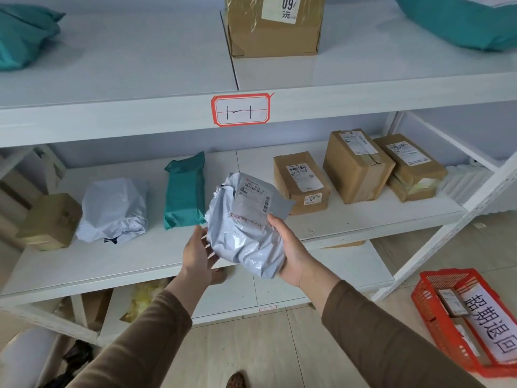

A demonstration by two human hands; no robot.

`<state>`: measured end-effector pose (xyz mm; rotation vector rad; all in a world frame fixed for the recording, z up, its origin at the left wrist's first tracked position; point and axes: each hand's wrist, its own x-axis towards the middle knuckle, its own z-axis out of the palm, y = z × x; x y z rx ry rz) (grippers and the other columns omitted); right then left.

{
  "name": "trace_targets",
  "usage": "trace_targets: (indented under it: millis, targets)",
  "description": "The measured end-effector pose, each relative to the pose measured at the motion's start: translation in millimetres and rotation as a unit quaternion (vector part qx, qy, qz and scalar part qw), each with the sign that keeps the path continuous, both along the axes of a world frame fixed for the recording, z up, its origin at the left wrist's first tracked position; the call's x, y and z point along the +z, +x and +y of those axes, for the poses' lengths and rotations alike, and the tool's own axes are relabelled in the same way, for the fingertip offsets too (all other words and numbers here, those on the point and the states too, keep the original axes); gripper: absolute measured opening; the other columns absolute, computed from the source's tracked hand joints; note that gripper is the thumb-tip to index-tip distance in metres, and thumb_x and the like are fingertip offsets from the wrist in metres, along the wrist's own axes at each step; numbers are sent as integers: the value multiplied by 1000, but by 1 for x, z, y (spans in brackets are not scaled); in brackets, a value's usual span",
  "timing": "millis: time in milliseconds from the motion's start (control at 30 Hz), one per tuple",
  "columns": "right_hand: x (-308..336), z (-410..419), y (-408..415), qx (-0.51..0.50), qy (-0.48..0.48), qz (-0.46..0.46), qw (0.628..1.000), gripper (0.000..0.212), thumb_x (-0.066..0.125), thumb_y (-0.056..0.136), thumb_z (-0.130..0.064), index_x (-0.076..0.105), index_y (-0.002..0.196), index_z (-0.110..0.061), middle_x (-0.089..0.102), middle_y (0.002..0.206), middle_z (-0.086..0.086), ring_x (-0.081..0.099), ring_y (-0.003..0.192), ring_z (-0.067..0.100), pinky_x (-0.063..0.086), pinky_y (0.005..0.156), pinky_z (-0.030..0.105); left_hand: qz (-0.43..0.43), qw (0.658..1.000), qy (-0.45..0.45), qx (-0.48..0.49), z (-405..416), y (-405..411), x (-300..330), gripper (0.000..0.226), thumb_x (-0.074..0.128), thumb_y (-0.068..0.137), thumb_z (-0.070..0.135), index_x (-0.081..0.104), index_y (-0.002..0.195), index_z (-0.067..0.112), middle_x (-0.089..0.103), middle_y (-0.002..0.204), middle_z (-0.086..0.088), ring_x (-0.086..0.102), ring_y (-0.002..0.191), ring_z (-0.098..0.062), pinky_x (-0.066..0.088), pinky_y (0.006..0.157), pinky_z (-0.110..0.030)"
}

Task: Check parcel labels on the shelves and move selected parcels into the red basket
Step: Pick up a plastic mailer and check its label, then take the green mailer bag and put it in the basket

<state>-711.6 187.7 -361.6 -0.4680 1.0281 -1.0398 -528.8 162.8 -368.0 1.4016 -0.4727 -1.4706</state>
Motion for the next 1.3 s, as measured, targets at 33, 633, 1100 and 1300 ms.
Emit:
trace_targets:
  millis: [33,633,1100,1300]
  targets:
    - [-5,-11,0,-3,0,22,1000,50,69,90,-52,67,129,-21,76,120,11,71,110,32,52,103,45,-6,1000,-6,-10,-5,7,-6,43,38,108,51,65,112,18,72,108,-9,68,95,-28,55,70,-37]
    - [-35,-179,15,-4,12,315,949,11,59,98,-25,58,93,-15,58,83,-2,53,76,14,40,83,29,-42,979,-64,-190,-146,-4,-37,54,64,102,19,41,149,34,62,138,-4,59,126,-25,43,100,-38]
    - [-45,-175,33,-133,-262,638,712,51,69,92,-15,53,141,-10,56,143,10,45,133,29,35,113,41,-196,962,-75,-174,-158,14,-45,73,70,98,28,32,159,18,49,149,0,47,137,-24,34,102,-28]
    - [-20,-182,114,-46,-395,535,746,49,56,97,-9,51,146,-9,52,147,9,44,138,24,36,116,32,-294,939,-160,-77,-178,88,-31,71,70,94,23,38,158,21,44,160,3,43,146,-19,35,122,-39]
